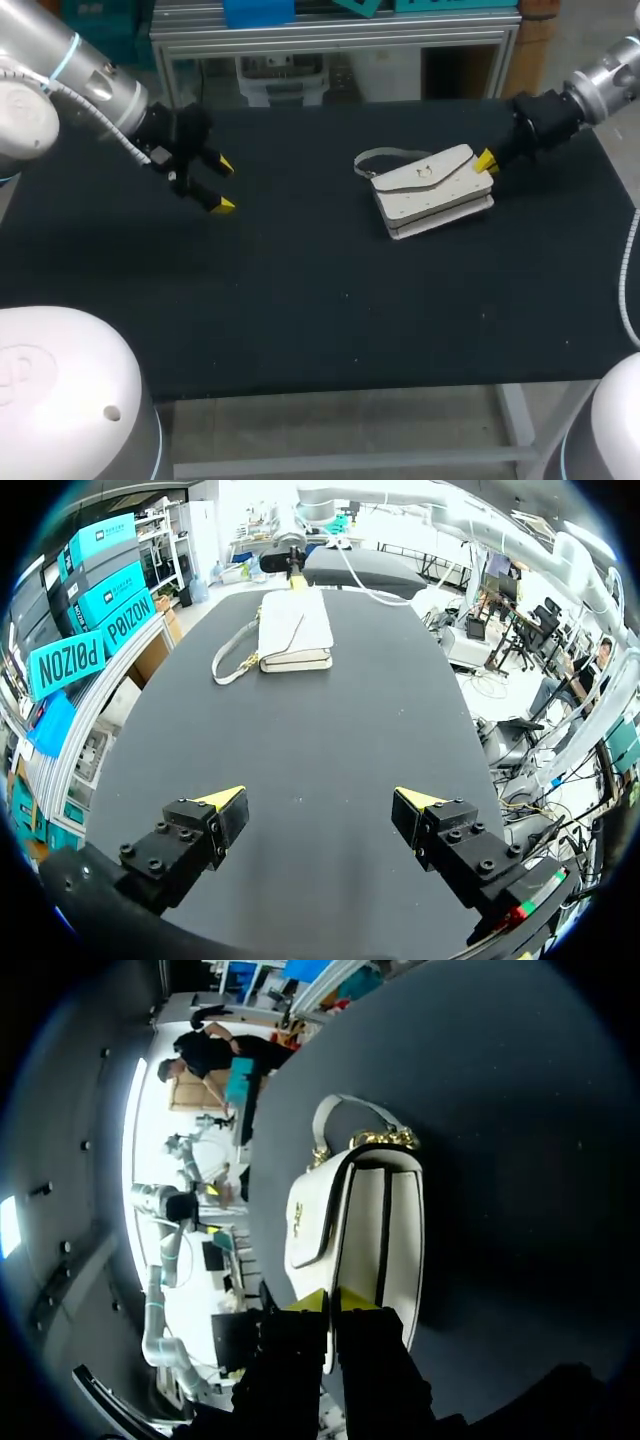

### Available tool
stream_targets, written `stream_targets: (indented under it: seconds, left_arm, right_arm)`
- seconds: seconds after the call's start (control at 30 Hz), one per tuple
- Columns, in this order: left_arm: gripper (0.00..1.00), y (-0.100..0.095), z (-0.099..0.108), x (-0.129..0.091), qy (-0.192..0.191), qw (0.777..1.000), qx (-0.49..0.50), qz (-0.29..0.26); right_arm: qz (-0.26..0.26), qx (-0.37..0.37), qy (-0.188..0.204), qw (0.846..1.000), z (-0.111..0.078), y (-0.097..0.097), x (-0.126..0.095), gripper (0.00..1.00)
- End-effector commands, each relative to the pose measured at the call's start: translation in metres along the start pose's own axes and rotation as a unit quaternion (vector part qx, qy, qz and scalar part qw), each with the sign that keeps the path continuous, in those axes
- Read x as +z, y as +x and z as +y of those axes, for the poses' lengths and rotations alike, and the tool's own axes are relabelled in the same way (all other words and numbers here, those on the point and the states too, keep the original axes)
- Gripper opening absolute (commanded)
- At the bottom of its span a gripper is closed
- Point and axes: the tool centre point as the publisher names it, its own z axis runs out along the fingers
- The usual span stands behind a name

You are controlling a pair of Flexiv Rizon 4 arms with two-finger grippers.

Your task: Pick up the bag, open it, inspect its contents, close it, and place it on the opposite side

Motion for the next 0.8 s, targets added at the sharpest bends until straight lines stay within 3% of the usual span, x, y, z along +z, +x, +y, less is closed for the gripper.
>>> stream_targets:
  seconds: [0.03, 0.4, 0.8]
  left_arm:
    - [1.00, 0.000, 0.001, 0.001, 0.001, 1.000, 0.000, -0.001]
    - [1.00, 0.000, 0.001, 0.001, 0.001, 1.000, 0.000, -0.001]
    - [1.00, 0.000, 0.001, 0.001, 0.001, 1.000, 0.000, -0.001]
  right_arm:
    - [-0.013, -0.010, -0.011, 1.000, -0.013, 0.019, 0.035, 0.00]
    - [-0.039, 0.008, -0.035, 0.999, -0.040, 0.046, 0.108, 0.00]
    - [-0.039, 0.024, -0.082, 0.996, -0.041, 0.060, 0.141, 0.00]
